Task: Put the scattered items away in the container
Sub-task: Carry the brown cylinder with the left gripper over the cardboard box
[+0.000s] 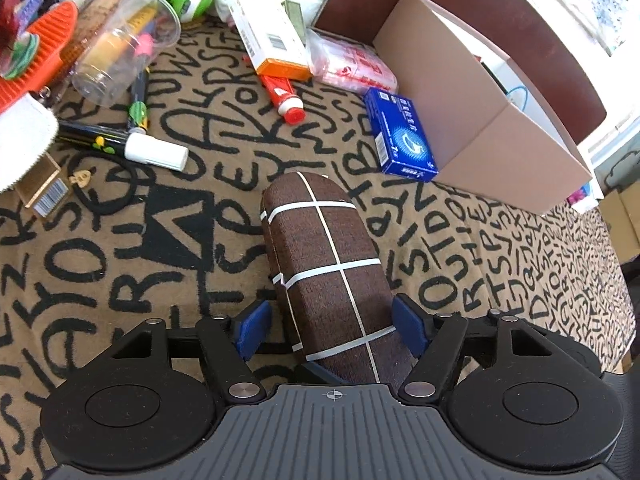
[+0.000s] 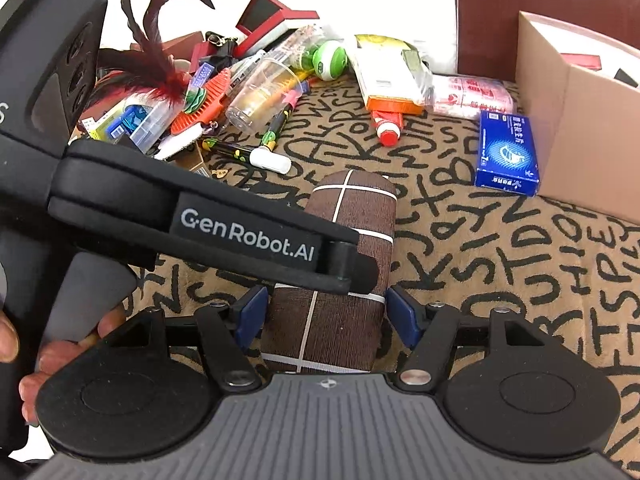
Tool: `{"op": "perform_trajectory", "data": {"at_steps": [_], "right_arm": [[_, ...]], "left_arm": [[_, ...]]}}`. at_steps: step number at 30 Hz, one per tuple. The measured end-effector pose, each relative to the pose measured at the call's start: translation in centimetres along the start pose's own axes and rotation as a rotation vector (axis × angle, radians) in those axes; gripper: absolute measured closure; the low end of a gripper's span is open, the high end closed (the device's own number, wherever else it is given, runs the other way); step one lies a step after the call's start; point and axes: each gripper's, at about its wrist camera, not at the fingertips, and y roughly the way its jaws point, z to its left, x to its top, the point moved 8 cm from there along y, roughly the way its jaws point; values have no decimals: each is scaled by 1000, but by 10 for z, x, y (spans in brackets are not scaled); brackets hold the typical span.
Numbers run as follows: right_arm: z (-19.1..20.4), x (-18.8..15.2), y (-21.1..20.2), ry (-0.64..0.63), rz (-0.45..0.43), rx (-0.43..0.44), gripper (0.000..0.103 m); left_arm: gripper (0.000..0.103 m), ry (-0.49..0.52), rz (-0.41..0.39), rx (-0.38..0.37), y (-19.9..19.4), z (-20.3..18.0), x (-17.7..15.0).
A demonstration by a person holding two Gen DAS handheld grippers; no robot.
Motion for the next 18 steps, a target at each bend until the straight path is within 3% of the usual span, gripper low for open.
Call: {"op": "perform_trajectory", "data": {"at_steps": [10, 14, 18], "right_arm": [[-1, -2, 17, 13, 26, -12, 31], [-1, -3, 17, 1, 8, -13, 32], [-2, -5, 10, 32, 0, -3, 32]], "left_arm": [[23, 48, -8, 6, 9, -6, 1], [30, 68, -13, 33, 9, -11, -1], [30, 70, -1, 30, 5, -20, -7]]}}
